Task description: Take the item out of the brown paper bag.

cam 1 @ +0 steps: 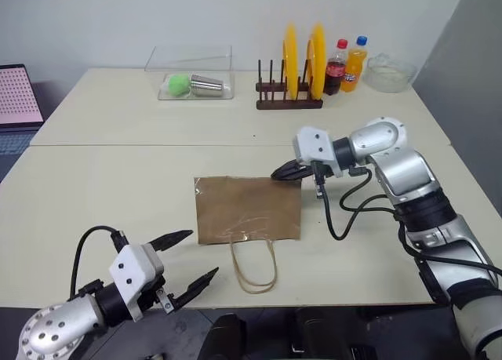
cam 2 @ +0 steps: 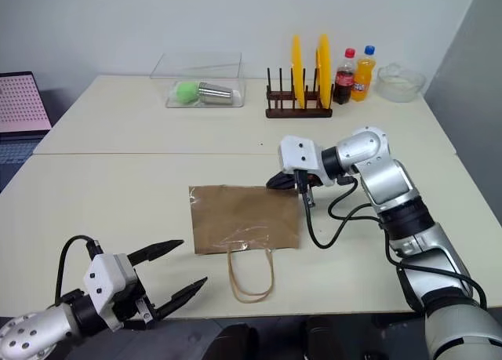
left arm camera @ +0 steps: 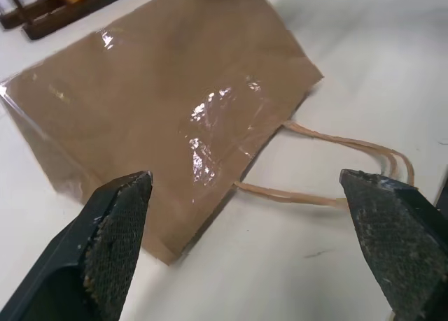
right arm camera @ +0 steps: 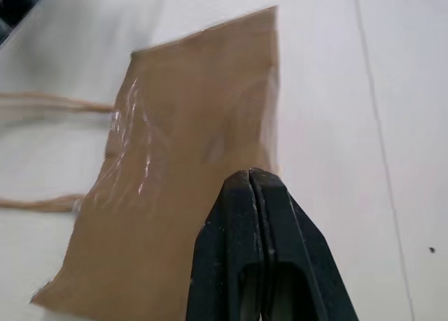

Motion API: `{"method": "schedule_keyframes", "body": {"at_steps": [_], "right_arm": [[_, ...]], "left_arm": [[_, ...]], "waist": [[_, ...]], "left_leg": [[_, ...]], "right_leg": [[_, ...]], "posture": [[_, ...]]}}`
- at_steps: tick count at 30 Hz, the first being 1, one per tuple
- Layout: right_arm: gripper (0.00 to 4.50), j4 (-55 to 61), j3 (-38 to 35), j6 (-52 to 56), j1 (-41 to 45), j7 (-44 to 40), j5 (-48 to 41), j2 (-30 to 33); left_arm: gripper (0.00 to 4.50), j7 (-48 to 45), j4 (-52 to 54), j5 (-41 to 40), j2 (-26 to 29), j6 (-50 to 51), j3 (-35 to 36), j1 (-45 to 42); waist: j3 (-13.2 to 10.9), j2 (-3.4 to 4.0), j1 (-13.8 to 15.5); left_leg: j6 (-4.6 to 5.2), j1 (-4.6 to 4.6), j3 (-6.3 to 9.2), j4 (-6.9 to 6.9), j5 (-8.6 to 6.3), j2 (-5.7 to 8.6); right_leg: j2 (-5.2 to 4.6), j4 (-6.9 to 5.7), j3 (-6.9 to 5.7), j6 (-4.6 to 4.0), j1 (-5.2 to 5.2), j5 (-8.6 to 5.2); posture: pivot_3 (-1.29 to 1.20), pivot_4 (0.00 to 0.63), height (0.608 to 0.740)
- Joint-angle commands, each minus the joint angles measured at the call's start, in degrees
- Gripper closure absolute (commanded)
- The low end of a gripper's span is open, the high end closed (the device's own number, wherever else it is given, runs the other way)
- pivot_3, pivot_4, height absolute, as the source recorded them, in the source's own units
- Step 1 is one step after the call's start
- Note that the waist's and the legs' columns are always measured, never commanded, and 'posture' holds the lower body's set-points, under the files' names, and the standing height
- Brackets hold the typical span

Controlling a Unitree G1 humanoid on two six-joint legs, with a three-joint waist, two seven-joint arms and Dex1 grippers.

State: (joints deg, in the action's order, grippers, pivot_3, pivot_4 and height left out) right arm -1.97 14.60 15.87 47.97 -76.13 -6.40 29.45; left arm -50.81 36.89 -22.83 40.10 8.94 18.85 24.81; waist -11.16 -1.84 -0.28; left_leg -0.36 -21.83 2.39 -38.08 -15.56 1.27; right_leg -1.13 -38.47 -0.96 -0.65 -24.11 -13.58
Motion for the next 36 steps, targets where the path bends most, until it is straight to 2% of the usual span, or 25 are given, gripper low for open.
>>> {"method": "schedule_keyframes", "body": {"at_steps": [1, 5, 9, 17, 22, 28, 32, 36], "right_arm": [[4.48, 12.6, -4.3, 7.4, -6.8, 2.5, -5.5, 3.1], [4.48, 26.4, -7.5, 16.2, -18.2, 6.1, -10.9, 7.2], [3.20, 39.3, -12.4, 23.0, -32.0, 11.2, -14.2, 12.1], [3.13, 52.0, -17.6, 30.0, -45.5, 18.7, -19.1, 16.9], [3.13, 55.3, -18.4, 31.6, -49.3, 22.3, -20.8, 18.3], [3.13, 56.6, -19.4, 33.0, -49.8, 24.7, -23.7, 19.7], [3.08, 56.9, -19.7, 33.5, -49.7, 25.6, -25.3, 20.7], [3.08, 57.0, -19.8, 33.9, -49.6, 26.5, -26.9, 21.6]], "left_arm": [[0.00, -6.1, -4.7, 1.3, 4.1, -6.5, 0.1, -4.3], [0.00, -14.2, -13.0, 4.0, 8.5, -16.0, -4.2, -11.1], [0.00, -23.1, -21.2, 6.5, 10.0, -27.2, -12.8, -20.4], [0.00, -27.4, -32.4, 10.2, 5.9, -39.5, -24.2, -32.2], [0.00, -26.8, -38.0, 13.8, 2.5, -45.9, -29.3, -36.6], [0.00, -24.3, -40.4, 15.3, -1.4, -46.9, -33.1, -39.1], [0.44, -24.3, -40.0, 14.0, -1.7, -45.3, -34.4, -39.4], [1.08, -24.5, -39.5, 12.9, -1.6, -43.9, -35.1, -40.0]], "waist": [[0.0, 0.01, 0.2], [0.0, 0.06, 0.4], [0.0, 0.11, 0.7], [0.0, 0.09, 0.3], [0.0, 0.06, 0.3], [0.0, 0.06, 0.3], [0.0, 0.06, 0.3], [0.0, 0.05, 0.3]], "left_leg": [[0.00, -0.01, -0.02, 0.01, 0.00, 0.00], [0.00, -0.11, -0.02, 0.12, 0.00, 0.00], [-0.01, -0.16, -0.04, 0.14, -0.01, 0.00], [0.00, -0.09, -0.18, 0.12, -0.01, -0.08], [0.00, -0.12, -0.19, 0.10, -0.01, -0.06], [0.00, -0.12, -0.19, 0.09, -0.01, -0.06], [0.00, -0.12, -0.17, 0.09, -0.01, -0.07], [0.00, -0.12, -0.18, 0.09, -0.01, -0.06]], "right_leg": [[0.00, 0.01, 0.02, 0.02, 0.00, -0.01], [-0.01, 0.41, 0.01, 0.06, 0.05, 0.03], [-0.02, 0.51, 0.00, 0.09, 0.05, 0.03], [0.00, 0.50, 0.03, 0.29, 0.07, 0.12], [0.01, 0.55, 0.04, 0.34, 0.08, 0.14], [0.02, 0.56, 0.04, 0.37, 0.10, 0.15], [0.03, 0.57, 0.03, 0.37, 0.10, 0.15], [0.03, 0.57, 0.04, 0.38, 0.11, 0.15]], "posture": [[0.00, 0.150, 0.740], [0.00, 0.150, 0.740], [0.00, 0.150, 0.740], [0.00, 0.150, 0.740], [0.00, 0.150, 0.740], [0.00, 0.150, 0.740], [0.00, 0.150, 0.740], [0.00, 0.150, 0.740]]}}
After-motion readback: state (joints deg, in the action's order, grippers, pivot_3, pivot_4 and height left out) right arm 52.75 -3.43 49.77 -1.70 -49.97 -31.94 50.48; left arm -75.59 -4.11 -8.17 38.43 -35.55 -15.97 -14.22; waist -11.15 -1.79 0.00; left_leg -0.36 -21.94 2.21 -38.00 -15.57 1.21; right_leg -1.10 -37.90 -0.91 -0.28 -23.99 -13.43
